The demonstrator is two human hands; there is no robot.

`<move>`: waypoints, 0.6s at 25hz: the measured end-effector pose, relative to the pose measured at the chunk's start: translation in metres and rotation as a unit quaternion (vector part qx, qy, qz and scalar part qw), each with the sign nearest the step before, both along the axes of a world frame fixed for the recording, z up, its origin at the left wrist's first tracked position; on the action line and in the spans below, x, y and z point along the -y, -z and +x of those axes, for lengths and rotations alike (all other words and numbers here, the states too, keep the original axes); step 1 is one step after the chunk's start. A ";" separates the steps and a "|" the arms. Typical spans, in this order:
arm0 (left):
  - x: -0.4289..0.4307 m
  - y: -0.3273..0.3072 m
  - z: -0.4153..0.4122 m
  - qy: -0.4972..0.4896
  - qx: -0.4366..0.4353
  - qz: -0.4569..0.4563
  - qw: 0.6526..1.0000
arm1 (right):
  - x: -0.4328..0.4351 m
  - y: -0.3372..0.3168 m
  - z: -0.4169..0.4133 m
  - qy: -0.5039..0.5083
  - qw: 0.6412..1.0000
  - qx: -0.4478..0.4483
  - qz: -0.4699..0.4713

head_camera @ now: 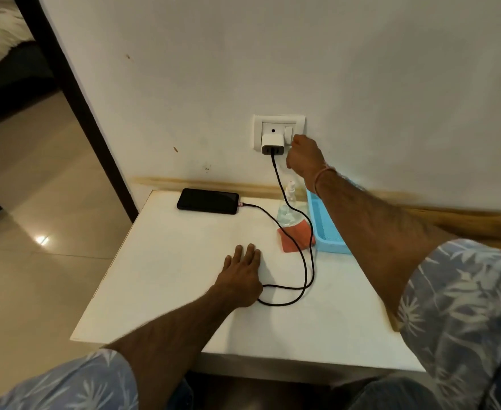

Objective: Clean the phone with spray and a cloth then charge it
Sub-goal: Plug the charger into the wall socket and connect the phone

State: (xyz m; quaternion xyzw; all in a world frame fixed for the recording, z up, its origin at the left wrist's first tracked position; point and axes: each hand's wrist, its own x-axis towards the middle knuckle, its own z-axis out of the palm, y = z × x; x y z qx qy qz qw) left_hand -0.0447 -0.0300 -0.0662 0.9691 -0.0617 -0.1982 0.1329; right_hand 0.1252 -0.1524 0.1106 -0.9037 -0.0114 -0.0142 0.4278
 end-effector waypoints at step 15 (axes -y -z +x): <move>-0.001 -0.003 0.050 -0.018 -0.041 -0.009 0.999 | -0.014 0.005 0.016 0.009 0.999 -0.020 0.041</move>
